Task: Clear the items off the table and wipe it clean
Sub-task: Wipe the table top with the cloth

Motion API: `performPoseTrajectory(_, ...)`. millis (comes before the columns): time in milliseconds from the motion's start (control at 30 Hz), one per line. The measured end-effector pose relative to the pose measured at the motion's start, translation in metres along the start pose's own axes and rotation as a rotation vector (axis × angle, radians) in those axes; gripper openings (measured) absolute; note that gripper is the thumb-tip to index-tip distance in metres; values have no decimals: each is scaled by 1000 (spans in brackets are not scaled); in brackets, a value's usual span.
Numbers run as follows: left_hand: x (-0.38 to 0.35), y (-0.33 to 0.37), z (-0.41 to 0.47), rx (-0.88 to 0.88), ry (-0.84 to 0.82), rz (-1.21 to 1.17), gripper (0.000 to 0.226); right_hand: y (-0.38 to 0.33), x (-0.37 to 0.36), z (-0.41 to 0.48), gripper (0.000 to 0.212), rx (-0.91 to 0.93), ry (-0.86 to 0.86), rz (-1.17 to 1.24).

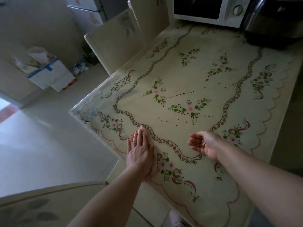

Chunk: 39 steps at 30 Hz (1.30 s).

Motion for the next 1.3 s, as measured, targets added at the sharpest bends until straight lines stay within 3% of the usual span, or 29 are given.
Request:
performPoseTrajectory(200,22,7,56,203,-133,-114,76,-3,-11,16,29,-25,-9,-20)
performPoseTrajectory(367,24,-7,88,158,-54,-95,75,-6,0,23,30,0,72,-34)
performPoseTrajectory(633,41,-10,139,-48,106,158,67,-15,38,28,28,74,312,-52)
performPoseTrajectory(833,30,41,145,138,96,-24,71,-17,45,33,33,36,329,-22)
performPoseTrajectory(967,33,48,160,16,63,17,75,-19,44,29,31,26,307,-18)
performPoseTrajectory(1133,40,78,182,-225,58,132,76,-17,60,14,30,28,155,224)
performPoseTrajectory(1300,29,116,172,-399,34,208,79,-4,83,3,25,62,181,352)
Point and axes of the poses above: each hand's wrist, its own z-axis towards the middle knuckle, its own x-axis out of the back of the hand, y = z × x, the point moved 1 cm from there along z, towards the middle knuckle, and after that the axes turned 7 degrees about -y, right-handed, at the moved point
